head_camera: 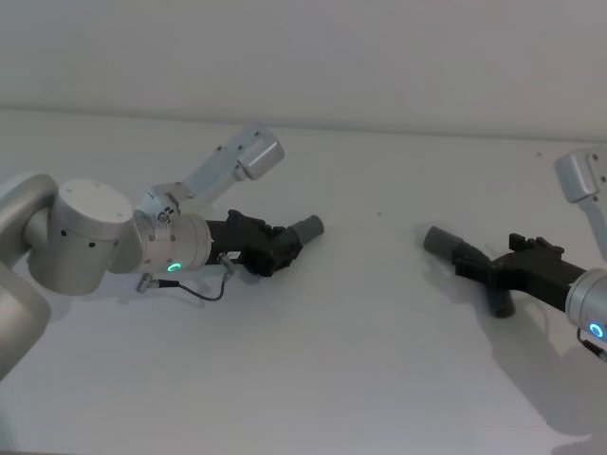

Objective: Use both hands to pick up one end of the pipe from the table, align the ends, and insert them.

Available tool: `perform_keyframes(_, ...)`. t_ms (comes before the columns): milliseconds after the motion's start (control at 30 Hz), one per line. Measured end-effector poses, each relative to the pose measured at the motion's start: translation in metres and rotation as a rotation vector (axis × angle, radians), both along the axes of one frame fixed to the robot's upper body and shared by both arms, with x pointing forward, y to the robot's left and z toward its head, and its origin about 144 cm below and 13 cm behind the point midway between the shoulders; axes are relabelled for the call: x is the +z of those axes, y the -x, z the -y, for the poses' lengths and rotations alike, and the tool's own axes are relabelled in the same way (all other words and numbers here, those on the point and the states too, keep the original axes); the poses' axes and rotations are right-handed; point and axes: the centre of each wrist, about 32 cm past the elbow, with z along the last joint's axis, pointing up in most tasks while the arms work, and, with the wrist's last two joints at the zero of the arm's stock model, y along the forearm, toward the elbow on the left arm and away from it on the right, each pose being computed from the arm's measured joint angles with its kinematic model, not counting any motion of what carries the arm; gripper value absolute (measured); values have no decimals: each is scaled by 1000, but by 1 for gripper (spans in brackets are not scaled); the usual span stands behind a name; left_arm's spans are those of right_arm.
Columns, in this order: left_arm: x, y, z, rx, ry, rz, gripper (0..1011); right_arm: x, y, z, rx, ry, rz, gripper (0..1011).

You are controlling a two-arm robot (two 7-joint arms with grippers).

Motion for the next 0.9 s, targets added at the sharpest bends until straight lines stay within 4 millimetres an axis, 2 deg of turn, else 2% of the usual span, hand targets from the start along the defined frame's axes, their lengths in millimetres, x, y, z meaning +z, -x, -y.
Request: perform_keyframes(900, 0, 0, 0, 0, 0, 0, 327, -12, -2, -1, -20, 5, -35, 1000)
